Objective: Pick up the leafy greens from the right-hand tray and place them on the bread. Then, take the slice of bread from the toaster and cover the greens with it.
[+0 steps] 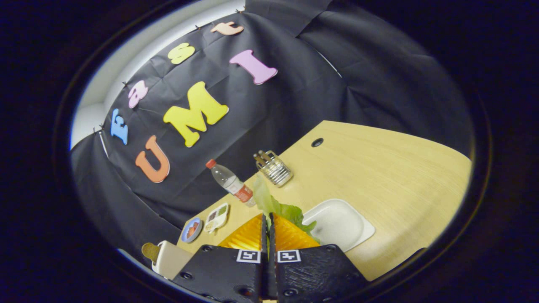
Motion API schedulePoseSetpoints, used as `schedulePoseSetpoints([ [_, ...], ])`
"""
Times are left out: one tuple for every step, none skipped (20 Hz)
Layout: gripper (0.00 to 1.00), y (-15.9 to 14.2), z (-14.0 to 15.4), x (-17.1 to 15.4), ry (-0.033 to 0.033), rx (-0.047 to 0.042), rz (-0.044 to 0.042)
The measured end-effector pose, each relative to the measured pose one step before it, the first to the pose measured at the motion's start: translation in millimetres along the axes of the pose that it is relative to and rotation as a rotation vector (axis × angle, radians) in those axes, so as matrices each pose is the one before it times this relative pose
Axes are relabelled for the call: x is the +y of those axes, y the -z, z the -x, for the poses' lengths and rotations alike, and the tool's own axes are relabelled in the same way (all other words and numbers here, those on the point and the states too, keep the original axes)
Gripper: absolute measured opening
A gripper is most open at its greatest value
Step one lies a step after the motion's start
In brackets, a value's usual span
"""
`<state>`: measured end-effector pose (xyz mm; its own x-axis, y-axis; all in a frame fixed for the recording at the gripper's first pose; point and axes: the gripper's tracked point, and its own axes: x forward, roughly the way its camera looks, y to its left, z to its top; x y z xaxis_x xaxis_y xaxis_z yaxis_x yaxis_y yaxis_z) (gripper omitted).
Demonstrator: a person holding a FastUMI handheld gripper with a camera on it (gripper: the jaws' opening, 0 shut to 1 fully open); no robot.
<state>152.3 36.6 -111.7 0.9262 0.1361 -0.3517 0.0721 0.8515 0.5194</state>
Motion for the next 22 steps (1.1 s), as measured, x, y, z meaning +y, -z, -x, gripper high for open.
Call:
schedulePoseSetpoints([
  [0.00,0.67,0.94,7.41,-0.01327,-0.00160,0.00577],
  [0.00,2.74,0.70,9.70,-0.01814,0.00584,-0.00555],
  [0.00,4.78,1.34,11.25,-0.02137,0.01120,-0.00996],
  [0.00,4.93,0.22,12.00,-0.02274,0.01081,-0.00937],
  [0.00,6.68,-0.80,12.49,-0.02300,0.01145,-0.00546],
  [0.00,6.82,-0.89,14.10,-0.02517,0.01151,-0.00425],
  [0.00,7.62,-1.42,13.75,-0.02280,0.01003,-0.00111],
  [0.00,7.93,-2.11,13.27,-0.02243,0.01089,-0.00212],
  [0.00,10.27,-2.81,15.12,-0.02604,0.01433,-0.00866],
  [0.00,11.24,-3.65,13.46,-0.02246,0.01665,-0.00703],
  [0.00,12.61,-5.70,12.52,-0.02258,0.01700,-0.00541],
  [0.00,11.51,-7.76,10.20,-0.01623,0.01665,0.00044],
  [0.00,14.03,-5.85,9.89,-0.01737,0.01880,-0.00298],
  [0.00,12.69,-5.01,10.75,-0.02262,0.01826,-0.01097],
  [0.00,12.72,-5.46,7.66,-0.01558,0.01899,-0.01001],
  [0.00,9.17,-6.22,5.28,-0.01155,0.01425,-0.00800],
  [0.00,8.53,-6.86,4.77,-0.01242,0.01116,-0.01116],
  [0.00,7.70,-5.51,2.71,-0.01041,0.01456,-0.01847],
  [0.00,10.51,-5.75,0.69,-0.00559,0.01907,-0.02215],
  [0.00,9.24,-5.15,-3.10,0.00320,0.01958,-0.00905],
  [0.00,5.92,-1.56,-6.02,0.01054,0.00611,-0.00078],
  [0.00,2.08,-1.55,-6.43,0.01390,-0.00071,0.00629],
])
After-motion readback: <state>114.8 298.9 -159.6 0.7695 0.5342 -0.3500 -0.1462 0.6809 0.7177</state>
